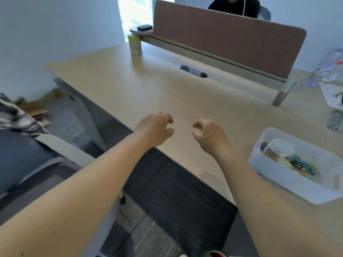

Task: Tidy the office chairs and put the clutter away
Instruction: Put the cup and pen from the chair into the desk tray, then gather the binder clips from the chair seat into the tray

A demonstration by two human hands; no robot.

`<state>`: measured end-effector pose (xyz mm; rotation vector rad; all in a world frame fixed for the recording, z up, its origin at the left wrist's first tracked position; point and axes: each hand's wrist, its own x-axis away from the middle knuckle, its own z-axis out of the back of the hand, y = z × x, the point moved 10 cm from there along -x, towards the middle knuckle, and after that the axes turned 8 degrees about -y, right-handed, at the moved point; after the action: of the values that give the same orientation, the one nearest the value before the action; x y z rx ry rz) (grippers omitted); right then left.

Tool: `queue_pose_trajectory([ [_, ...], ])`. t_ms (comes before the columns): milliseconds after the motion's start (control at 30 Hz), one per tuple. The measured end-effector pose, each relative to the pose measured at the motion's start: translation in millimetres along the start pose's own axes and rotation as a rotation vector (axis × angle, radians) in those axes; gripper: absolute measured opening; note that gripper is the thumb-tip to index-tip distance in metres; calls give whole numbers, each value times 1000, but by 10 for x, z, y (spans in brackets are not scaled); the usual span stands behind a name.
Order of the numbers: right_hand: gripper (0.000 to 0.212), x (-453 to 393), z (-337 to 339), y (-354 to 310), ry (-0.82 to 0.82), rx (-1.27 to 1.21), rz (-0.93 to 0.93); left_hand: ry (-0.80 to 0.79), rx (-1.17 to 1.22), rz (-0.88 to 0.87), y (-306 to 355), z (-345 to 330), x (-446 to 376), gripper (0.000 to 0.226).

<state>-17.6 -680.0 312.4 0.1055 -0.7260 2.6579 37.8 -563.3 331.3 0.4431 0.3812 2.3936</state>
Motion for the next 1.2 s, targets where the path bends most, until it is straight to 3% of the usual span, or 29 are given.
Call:
queue_pose_trajectory([
  [267, 31, 351, -1617, -2248, -279, 32, 348, 131, 162, 497, -2451, 221, 1890, 35],
  [533, 34, 637, -3126, -3588, -560, 230, 598, 204, 337, 932, -3967, -230, 3400, 36],
  [867, 29, 348, -4964, -3788, -789, 413, 667, 143, 601, 1205, -5161, -1700, 3535, 55],
  [1033, 51, 87, -5866, -3649, -826, 404, 624, 103, 684, 1259, -5747, -2490, 3411, 81],
  [1200, 65, -87, -6549, -3518, -862, 442, 631, 54, 581, 1246, -6211, -2939, 3306, 106],
])
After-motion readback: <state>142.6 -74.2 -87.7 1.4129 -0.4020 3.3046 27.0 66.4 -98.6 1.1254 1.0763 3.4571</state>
